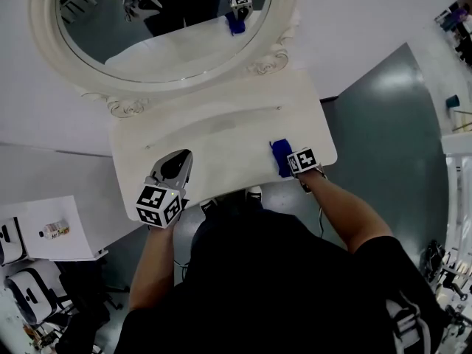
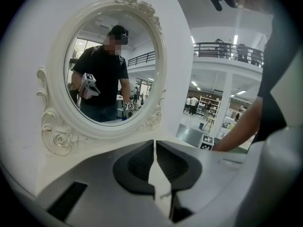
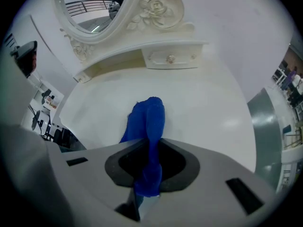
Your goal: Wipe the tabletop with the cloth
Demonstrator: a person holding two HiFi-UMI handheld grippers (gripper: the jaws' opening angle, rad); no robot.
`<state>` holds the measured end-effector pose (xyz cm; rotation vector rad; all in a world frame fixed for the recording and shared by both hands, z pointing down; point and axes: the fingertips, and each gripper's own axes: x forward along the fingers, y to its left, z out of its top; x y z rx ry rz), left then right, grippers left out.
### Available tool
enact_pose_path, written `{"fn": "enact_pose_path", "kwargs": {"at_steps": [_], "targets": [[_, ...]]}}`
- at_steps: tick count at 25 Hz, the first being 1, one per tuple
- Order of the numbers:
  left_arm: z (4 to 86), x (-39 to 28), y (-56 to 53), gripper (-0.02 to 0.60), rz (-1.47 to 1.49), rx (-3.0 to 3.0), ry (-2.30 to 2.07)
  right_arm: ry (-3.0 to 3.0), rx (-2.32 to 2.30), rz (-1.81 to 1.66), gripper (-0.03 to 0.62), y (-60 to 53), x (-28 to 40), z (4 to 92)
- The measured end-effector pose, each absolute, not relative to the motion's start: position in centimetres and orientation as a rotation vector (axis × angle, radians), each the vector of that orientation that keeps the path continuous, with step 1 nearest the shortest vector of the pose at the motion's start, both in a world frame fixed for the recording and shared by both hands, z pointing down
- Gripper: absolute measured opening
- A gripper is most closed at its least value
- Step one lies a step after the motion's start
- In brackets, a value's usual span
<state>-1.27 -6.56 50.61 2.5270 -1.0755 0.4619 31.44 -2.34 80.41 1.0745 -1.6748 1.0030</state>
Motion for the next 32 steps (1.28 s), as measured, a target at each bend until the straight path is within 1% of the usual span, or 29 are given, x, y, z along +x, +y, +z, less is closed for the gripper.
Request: {"fn": "enact_pose_path", "kwargs": {"at_steps": [10, 15, 19, 22, 25, 28, 32], "targets": [[50.5, 2.7, -6.5, 0.025, 0.468, 2.553, -1.041, -1.560, 1.193, 0.933, 0.051, -2.3, 42.0, 80.1], [50.8, 3.5, -6.2, 0.025, 0.478, 2.554, -1.034, -1.558, 1.201, 0.912, 0.051, -2.4, 44.2, 80.1], [50.6, 3.5, -6.1, 0.025, 0.477, 2.555, -1.038, -1.589, 1.185, 0.928, 0.051, -2.4, 43.8, 80.0], [50.2, 3.0, -6.1, 0.025, 0.473, 2.554, -1.050, -1.435, 1.249, 0.815, 0.051, -2.5, 47.1, 79.0], [50.0, 1.8, -6.1, 0.025, 0.463, 2.546, -1.073, -1.529, 1.258, 0.906, 0.049, -3.0, 44.0, 78.7], [49.9, 0.1, -5.9, 0.025, 0.454, 2.531, -1.102, -1.589, 1.250, 0.890, 0.049, -4.2, 40.8, 77.0], [49.7, -2.5, -5.6, 0.025, 0.439, 2.508, -1.147, -1.740, 1.180, 0.856, 0.049, -6.8, 33.2, 74.4]]}}
